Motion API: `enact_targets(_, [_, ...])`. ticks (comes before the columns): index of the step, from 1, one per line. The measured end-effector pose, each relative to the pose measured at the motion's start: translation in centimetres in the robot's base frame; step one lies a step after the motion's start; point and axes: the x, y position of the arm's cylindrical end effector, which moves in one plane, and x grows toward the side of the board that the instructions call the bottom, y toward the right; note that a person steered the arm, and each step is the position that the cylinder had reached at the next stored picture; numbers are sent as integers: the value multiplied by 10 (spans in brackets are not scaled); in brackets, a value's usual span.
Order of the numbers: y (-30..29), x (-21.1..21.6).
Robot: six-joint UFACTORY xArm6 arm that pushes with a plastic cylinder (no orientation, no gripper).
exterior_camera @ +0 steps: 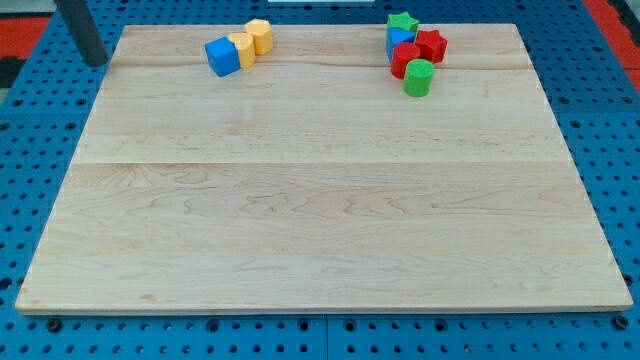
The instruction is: Push the yellow hexagon right a bit
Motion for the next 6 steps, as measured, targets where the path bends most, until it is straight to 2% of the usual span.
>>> enact_targets(1, [9,-60])
enact_targets(2, [33,-60])
enact_targets(3, [106,-60])
enact_targets(4, [122,-60])
enact_targets(5, [174,-60])
enact_targets(6, [187,-59])
